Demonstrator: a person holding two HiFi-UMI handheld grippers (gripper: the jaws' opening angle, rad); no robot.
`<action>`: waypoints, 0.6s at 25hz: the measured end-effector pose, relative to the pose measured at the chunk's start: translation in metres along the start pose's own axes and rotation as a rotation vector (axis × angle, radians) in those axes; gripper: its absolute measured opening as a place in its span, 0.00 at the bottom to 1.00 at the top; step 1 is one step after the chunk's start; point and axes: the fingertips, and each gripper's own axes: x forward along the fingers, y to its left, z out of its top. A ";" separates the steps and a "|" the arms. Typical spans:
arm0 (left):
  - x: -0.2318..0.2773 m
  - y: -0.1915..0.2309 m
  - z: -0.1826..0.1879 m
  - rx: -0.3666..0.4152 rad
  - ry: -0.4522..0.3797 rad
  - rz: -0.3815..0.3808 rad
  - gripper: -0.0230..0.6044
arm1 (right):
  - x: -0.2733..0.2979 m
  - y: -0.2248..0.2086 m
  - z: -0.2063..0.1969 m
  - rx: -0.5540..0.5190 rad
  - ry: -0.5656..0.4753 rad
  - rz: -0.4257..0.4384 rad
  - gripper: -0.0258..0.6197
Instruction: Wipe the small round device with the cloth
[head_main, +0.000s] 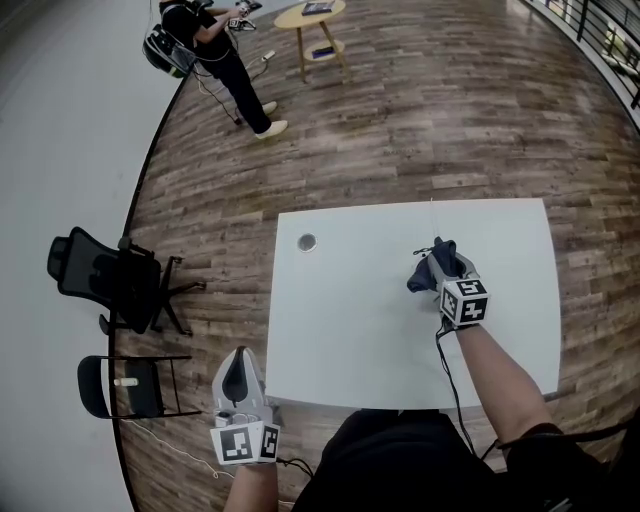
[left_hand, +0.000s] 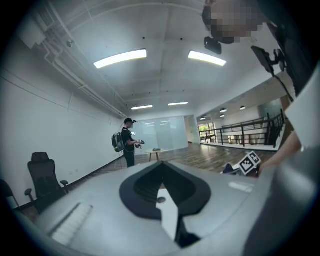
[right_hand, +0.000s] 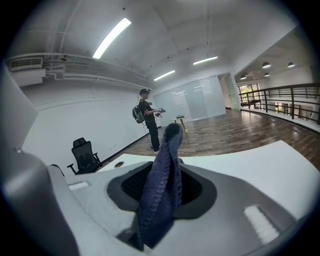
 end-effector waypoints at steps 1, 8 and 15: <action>0.000 0.004 -0.002 -0.002 0.000 -0.002 0.05 | 0.002 0.002 -0.002 -0.001 -0.003 -0.007 0.23; 0.004 0.054 -0.003 -0.024 0.019 0.024 0.05 | 0.028 0.042 -0.005 -0.014 0.003 -0.004 0.23; 0.011 0.037 -0.005 -0.024 0.012 -0.029 0.05 | 0.016 0.028 -0.017 -0.058 0.000 -0.050 0.23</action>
